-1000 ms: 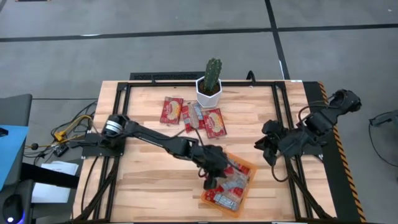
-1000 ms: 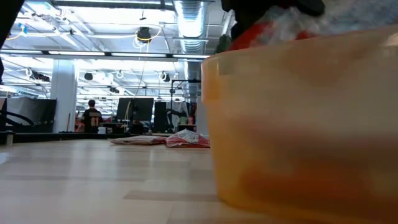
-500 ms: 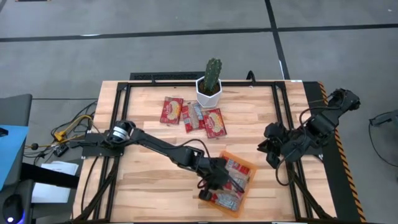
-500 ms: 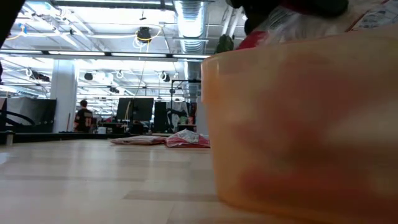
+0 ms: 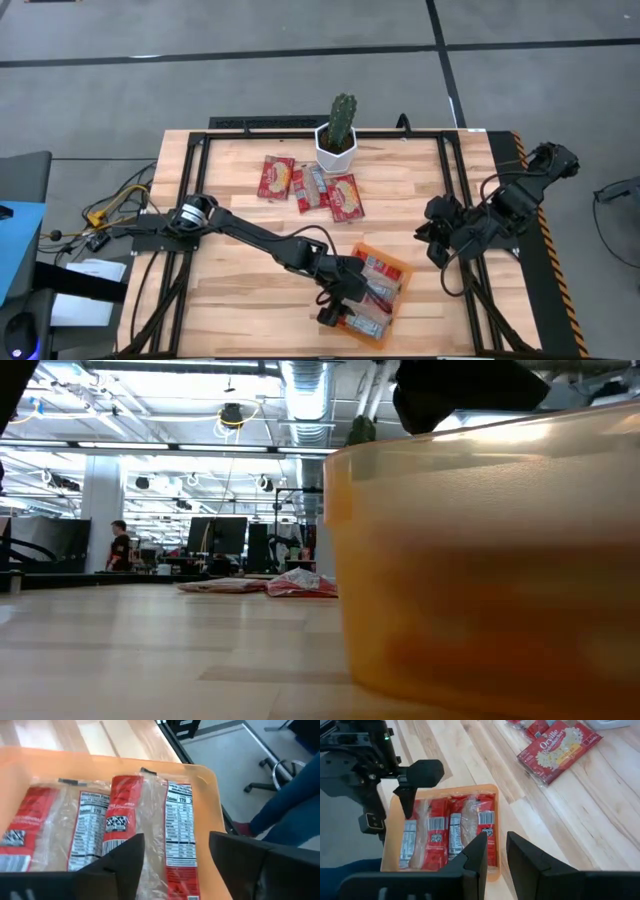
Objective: Sort popcorn bags into baskets
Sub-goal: Put the red popcorn bag into the orange container
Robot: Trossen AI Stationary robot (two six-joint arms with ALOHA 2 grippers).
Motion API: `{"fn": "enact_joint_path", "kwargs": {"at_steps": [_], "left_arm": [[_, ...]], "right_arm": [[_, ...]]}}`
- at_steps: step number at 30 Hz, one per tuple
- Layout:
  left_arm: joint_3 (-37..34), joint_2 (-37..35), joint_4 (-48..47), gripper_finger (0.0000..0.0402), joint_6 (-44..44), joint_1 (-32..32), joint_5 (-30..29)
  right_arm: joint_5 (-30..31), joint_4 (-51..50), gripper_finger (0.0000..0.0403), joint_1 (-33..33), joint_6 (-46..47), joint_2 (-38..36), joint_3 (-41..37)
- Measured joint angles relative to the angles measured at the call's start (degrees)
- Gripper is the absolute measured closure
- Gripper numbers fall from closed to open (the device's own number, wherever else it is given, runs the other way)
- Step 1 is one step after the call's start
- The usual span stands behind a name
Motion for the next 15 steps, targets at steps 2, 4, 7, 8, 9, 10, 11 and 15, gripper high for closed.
{"fn": "enact_joint_path", "kwargs": {"at_steps": [2,4,7,8,9,10,11,15], "left_arm": [[1.36,-0.01,-1.8,0.0179,-1.94,0.36,1.17],[4.03,-0.2,-5.43,0.0175,-3.6,0.88,3.4],[11.83,-0.26,-18.82,0.0175,-4.88,2.03,5.79],[15.19,-0.26,-24.65,0.0177,-4.83,2.46,5.61],[18.91,-0.29,-30.36,0.0178,-4.54,2.89,4.64],[22.13,-0.49,-35.24,0.0179,-4.22,3.31,2.96],[25.1,-0.63,-39.56,0.0179,-4.2,3.84,0.78],[34.72,-1.41,-55.3,0.018,-2.18,5.96,-5.95]], "right_arm": [[0.53,0.01,0.0305,0.0,-0.02,0.03,0.0],[1.45,-0.03,0.0305,0.0,-0.02,0.32,0.0],[1.95,-0.18,0.0305,0.0,-0.02,0.45,-0.02],[1.96,-0.2,0.0305,0.0,-0.02,0.41,-0.02],[2.05,-0.18,0.0305,0.0,-0.02,0.4,-0.02],[2.08,-0.19,0.0305,0.0,-0.02,0.42,-0.02],[2.1,-0.18,0.0305,0.0,-0.02,0.44,-0.02],[1.86,-1.07,0.0305,0.27,4.59,0.37,-0.02]]}}
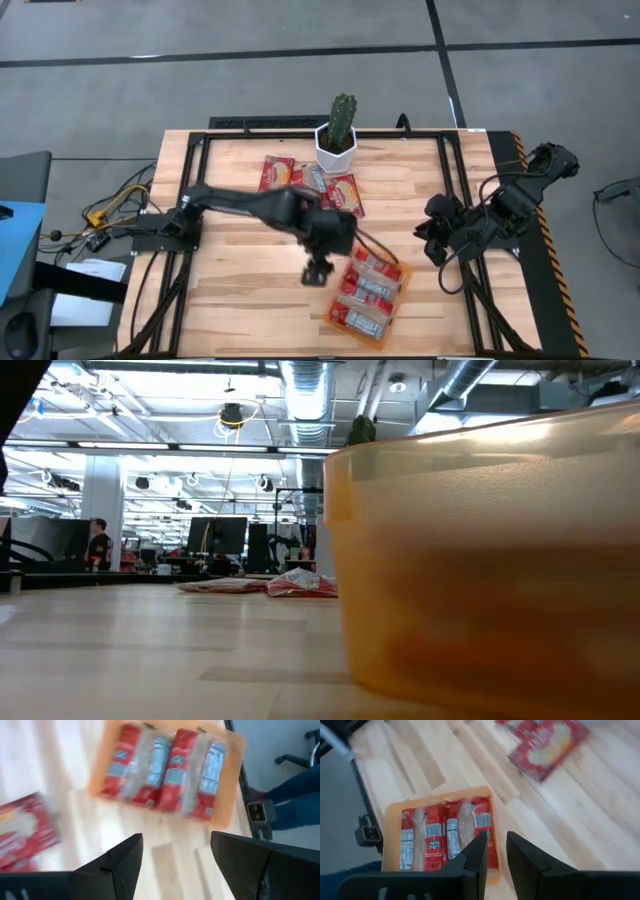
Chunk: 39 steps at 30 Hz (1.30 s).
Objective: Sort popcorn bags into baskets
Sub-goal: Put the red popcorn bag into the orange container
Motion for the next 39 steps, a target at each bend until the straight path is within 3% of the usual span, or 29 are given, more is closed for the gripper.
{"fn": "enact_joint_path", "kwargs": {"at_steps": [4,7,12,19,24,26,29,32,37,39], "left_arm": [[-6.32,-9.27,-2.58,0.018,0.82,3.57,1.63],[-16.37,-17.91,0.73,0.018,-0.62,6.63,1.11],[-41.25,-33.67,19.39,0.018,-11.07,9.81,-1.86],[-72.59,-49.84,52.23,0.018,-24.32,10.28,-13.86],[-88.59,-51.74,68.69,0.018,-34.56,13.8,-9.37],[-93.2,-51.12,73.52,0.018,-38.16,14.77,-8.84],[-99.04,-50.21,81.48,0.018,-43.1,16.0,-9.25],[-102.67,-50.3,89.51,0.018,-45.78,17.12,-12.54],[-104.96,-49.66,89.81,0.018,-48.05,20.12,-18.02],[-105.37,-48.01,89.79,0.018,-49.86,21.78,-17.47]], "right_arm": [[-0.06,-4.76,0.0305,0.32,10.95,0.39,-0.06],[0.1,-6.03,0.0305,1.06,16.14,0.85,-2.1],[0.92,-5.34,0.0305,1.48,21.39,1.07,-8.08],[2.23,2.17,0.0305,1.29,22.36,1.05,-13.6],[15.15,7.6,0.0305,-0.15,22.36,1.06,-17.13],[16.67,7.33,0.0305,-3.5,21.88,1.04,-17.56],[15.09,8.95,0.0305,-10.05,16.58,-0.18,-17.64],[10.27,14.23,0.0305,-17.69,5.23,-1.21,-17.62],[2.71,21.76,0.0305,-31.87,-9.57,-1.16,-17.57],[-1.46,26.31,0.0305,-37.48,-13.82,-0.24,-18.19]]}}
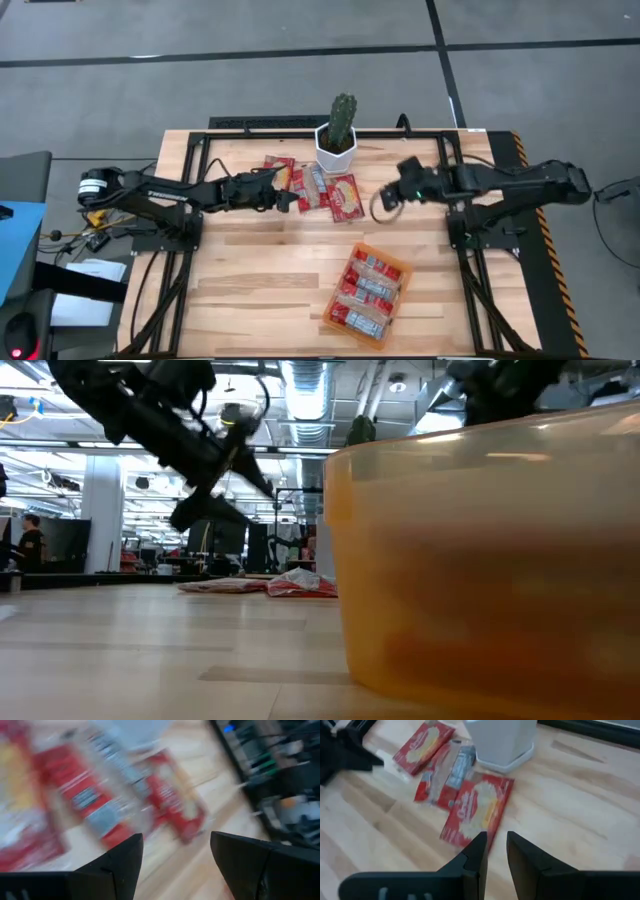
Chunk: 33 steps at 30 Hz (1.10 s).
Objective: Sort popcorn bags into baskets
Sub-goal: Put the red popcorn bag into the orange container
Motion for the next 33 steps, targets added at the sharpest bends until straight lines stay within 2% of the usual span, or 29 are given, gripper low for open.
{"fn": "enact_joint_path", "kwargs": {"at_steps": [5,9,11,17,21,24,29,33], "left_arm": [[0.35,4.96,5.09,0.018,-0.19,3.09,4.98],[0.36,10.39,10.71,0.018,0.48,4.69,5.39],[0.43,12.9,11.89,0.018,-0.92,5.49,6.41],[0.39,19.27,16.16,0.018,-5.2,6.03,14.46],[0.39,19.66,11.71,0.018,-5.73,5.68,16.1],[0.35,18.0,7.21,0.018,-5.95,5.47,14.69],[0.35,16.87,3.84,0.018,-8.99,5.44,5.04],[0.36,20.08,6.07,0.018,-9.56,6.63,4.5]], "right_arm": [[-11.51,13.6,0.0311,-12.12,-8.42,4.37,-3.03],[-15.26,17.76,0.0321,-18.54,-10.71,10.89,-5.82],[-16.0,19.02,0.0326,-20.31,-10.8,14.57,-6.95],[-18.56,22.61,0.0332,-22.01,-10.56,24.27,-7.92],[-18.61,22.2,0.0332,-21.89,-10.37,28.04,-7.99],[-19.96,23.81,0.0332,-21.21,-10.36,29.2,-7.99],[-20.28,26.16,0.0332,-20.41,-10.34,29.42,-7.95],[-19.81,27.0,0.0332,-20.58,-10.76,29.42,-7.95]]}}
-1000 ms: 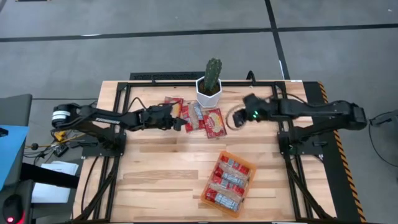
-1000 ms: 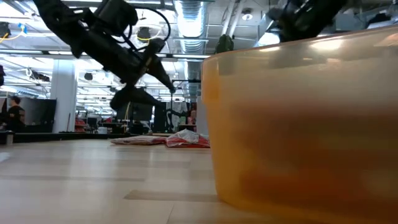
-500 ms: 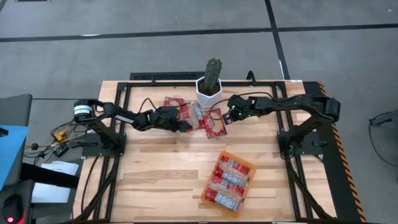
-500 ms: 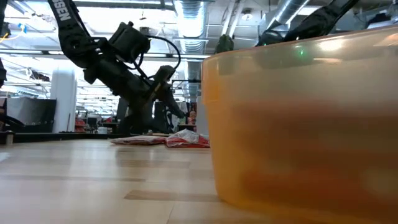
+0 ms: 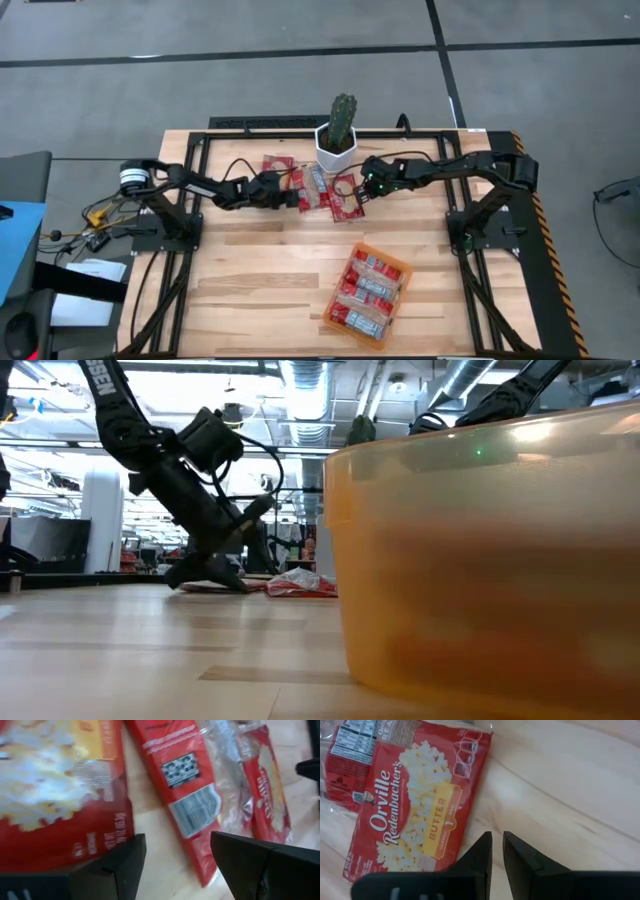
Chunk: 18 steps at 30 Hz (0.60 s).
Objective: Sort popcorn bags into baskets
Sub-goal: Put the red popcorn bag into the orange container
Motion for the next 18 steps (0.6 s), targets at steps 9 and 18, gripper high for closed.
{"fn": "enact_joint_path", "kwargs": {"at_steps": [9,18], "left_arm": [[0.73,9.0,16.11,0.018,-1.13,0.26,-1.74],[3.6,9.69,12.76,0.0227,2.82,0.23,-3.95]], "right_arm": [[0.13,0.6,0.0332,-0.68,-0.93,0.0,0.0],[0.11,2.81,0.0332,-0.61,-1.08,0.0,0.04]]}}
